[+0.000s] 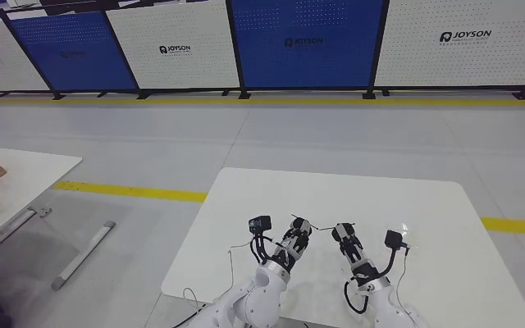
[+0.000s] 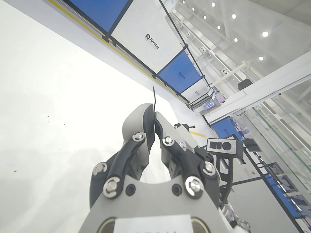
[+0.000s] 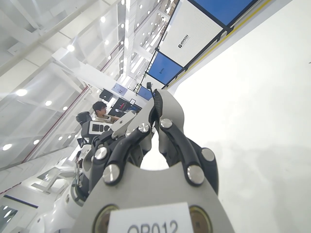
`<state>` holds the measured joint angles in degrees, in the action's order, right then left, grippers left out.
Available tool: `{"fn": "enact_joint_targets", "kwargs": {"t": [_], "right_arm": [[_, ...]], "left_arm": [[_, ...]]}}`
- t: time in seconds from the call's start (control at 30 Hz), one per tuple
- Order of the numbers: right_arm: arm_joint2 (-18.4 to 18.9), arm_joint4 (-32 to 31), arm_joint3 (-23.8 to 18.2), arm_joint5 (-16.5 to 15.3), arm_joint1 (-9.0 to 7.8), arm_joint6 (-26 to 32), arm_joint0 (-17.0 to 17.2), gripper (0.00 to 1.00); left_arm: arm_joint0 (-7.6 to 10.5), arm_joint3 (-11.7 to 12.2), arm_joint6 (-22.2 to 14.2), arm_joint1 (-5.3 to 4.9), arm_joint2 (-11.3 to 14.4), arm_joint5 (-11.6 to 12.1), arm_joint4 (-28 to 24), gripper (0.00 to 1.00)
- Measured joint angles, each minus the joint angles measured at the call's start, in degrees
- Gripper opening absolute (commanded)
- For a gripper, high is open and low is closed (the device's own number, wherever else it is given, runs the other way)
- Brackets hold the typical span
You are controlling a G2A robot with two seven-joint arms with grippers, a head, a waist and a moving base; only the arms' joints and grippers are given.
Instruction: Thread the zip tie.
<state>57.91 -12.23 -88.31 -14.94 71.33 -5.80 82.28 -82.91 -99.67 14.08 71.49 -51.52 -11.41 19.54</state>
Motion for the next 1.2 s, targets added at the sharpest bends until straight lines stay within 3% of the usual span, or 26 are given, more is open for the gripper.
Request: {"fn": "enact_joint_targets", "kwargs": {"t": [0.83,1.2], "right_arm": [[0.1,-1.9,1.6,0.8,1.62,1.0,-1.1,0.00],[0.3,-2.3,1.3,-0.6,2.12,1.0,-0.2,0.00]], "left_arm": [[0.00,0.0,0.0,0.00,0.0,0.0,0.0,0.00],[0.00,0.0,0.0,0.00,0.0,0.0,0.0,0.00]]}}
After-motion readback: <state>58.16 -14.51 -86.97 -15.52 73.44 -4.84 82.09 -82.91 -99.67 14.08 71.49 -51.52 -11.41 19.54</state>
